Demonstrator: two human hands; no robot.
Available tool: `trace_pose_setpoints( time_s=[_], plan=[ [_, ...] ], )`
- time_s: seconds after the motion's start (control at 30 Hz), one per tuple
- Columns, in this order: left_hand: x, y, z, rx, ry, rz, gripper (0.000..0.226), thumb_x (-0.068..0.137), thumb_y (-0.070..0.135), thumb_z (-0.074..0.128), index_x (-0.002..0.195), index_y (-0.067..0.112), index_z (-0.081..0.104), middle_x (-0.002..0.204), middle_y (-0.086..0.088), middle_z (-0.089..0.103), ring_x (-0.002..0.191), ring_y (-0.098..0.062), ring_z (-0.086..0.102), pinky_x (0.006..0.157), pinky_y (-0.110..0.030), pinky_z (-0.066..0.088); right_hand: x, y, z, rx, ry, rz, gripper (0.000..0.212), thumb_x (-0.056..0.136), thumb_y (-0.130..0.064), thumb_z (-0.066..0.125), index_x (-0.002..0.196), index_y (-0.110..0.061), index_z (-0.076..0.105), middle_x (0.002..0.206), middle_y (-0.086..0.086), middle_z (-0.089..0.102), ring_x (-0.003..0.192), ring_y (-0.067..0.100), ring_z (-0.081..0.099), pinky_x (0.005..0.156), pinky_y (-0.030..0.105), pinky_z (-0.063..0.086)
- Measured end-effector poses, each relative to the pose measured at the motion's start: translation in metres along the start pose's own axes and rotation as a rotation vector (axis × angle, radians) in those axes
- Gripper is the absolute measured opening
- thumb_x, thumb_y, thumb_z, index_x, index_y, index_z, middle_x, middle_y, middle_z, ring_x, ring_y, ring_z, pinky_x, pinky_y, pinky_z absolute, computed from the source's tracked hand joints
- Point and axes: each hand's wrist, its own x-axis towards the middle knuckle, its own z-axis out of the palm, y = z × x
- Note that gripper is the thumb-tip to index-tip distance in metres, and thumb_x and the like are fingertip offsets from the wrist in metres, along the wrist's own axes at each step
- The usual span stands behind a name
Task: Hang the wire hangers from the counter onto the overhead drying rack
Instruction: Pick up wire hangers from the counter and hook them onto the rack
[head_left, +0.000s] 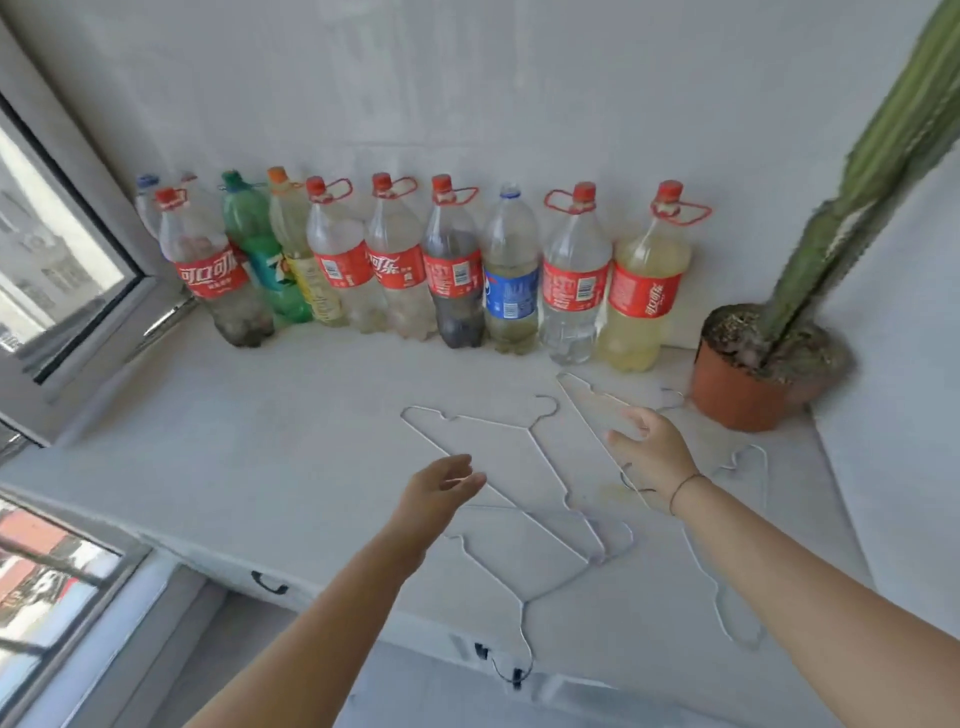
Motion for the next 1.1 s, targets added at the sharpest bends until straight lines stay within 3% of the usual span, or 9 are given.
trace_pose_setpoints(
  time_s=[0.23,0.37,0.5,0.57,0.63,0.83,0.93,1.03,1.1],
  plan=[
    [0.036,-0.015,0.069,0.028,-0.090,-0.124,0.042,0.086,0.033,0.064,0.125,0.020,0.056,0.120,0.004,0.060,0.110,-0.013,0.055,0.091,-0.026,0.040,0.025,0.071,-0.035,0.076,0.053,0.226,0.032,0.084,-0.019,0.064,0.110,0.000,0.060,0.116,0.015,0.062,0.109,0.027,0.058,0.090,0.030,0.040],
    [0.039,-0.028,0.097,0.016,-0.170,-0.185,0.045,0.084,0.035,0.066,0.125,0.019,0.057,0.121,0.003,0.061,0.111,-0.012,0.056,0.097,-0.030,0.043,0.024,0.093,-0.032,0.077,0.013,0.270,0.032,0.088,-0.010,0.056,0.100,0.020,0.055,0.113,0.032,0.061,0.100,0.041,0.058,0.081,0.032,0.042],
    [0.044,-0.035,0.112,-0.019,-0.218,-0.235,0.042,0.085,0.034,0.065,0.124,0.020,0.057,0.118,0.005,0.062,0.113,-0.013,0.056,0.103,-0.034,0.042,0.029,0.101,-0.028,0.165,0.103,0.334,0.028,0.084,-0.015,0.062,0.105,0.004,0.064,0.106,0.019,0.067,0.096,0.026,0.061,0.086,0.032,0.046],
    [0.046,-0.036,0.118,-0.044,-0.233,-0.245,0.039,0.086,0.032,0.064,0.122,0.020,0.057,0.116,0.005,0.063,0.112,-0.013,0.057,0.099,-0.031,0.043,0.038,0.098,-0.030,0.148,0.133,0.359,0.025,0.078,-0.020,0.063,0.086,0.004,0.064,0.077,0.020,0.063,0.077,0.031,0.060,0.070,0.035,0.048],
    [0.050,-0.036,0.121,-0.059,-0.243,-0.248,0.036,0.087,0.030,0.064,0.121,0.021,0.058,0.113,0.007,0.063,0.110,-0.011,0.057,0.093,-0.029,0.044,0.051,0.091,-0.031,0.148,0.110,0.375,0.021,0.079,-0.019,0.058,0.062,-0.009,0.051,0.055,0.008,0.047,0.053,0.017,0.050,0.052,0.028,0.032],
    [0.068,-0.036,0.110,-0.094,-0.228,-0.261,0.042,0.087,0.033,0.063,0.126,0.019,0.056,0.120,0.002,0.062,0.113,-0.014,0.056,0.091,-0.029,0.044,0.081,0.082,-0.018,0.312,0.091,0.513,0.040,0.090,-0.010,0.045,0.056,-0.019,0.026,0.044,0.000,0.022,0.030,0.009,0.022,0.037,0.013,0.014],
    [0.077,-0.035,0.101,-0.130,-0.199,-0.275,0.043,0.087,0.032,0.063,0.126,0.017,0.055,0.120,-0.001,0.062,0.113,-0.017,0.056,0.092,-0.030,0.045,0.086,0.084,-0.008,0.247,0.078,0.543,0.042,0.087,-0.005,0.048,0.053,-0.017,0.027,0.031,-0.004,0.024,0.030,0.013,0.024,0.038,0.014,0.018],
    [0.083,-0.037,0.092,-0.149,-0.178,-0.292,0.042,0.088,0.031,0.062,0.126,0.016,0.055,0.119,-0.003,0.063,0.112,-0.018,0.058,0.095,-0.032,0.045,0.086,0.083,0.003,0.096,0.104,0.520,0.034,0.080,-0.011,0.060,0.053,-0.012,0.039,0.044,0.004,0.036,0.035,0.016,0.038,0.045,0.020,0.030],
    [0.081,-0.040,0.087,-0.150,-0.183,-0.303,0.042,0.088,0.030,0.062,0.126,0.015,0.055,0.119,-0.003,0.063,0.112,-0.019,0.058,0.096,-0.033,0.045,0.084,0.083,0.009,0.002,0.135,0.490,0.025,0.076,-0.017,0.066,0.073,0.007,0.060,0.056,0.014,0.052,0.052,0.024,0.053,0.055,0.030,0.040]
  ],
)
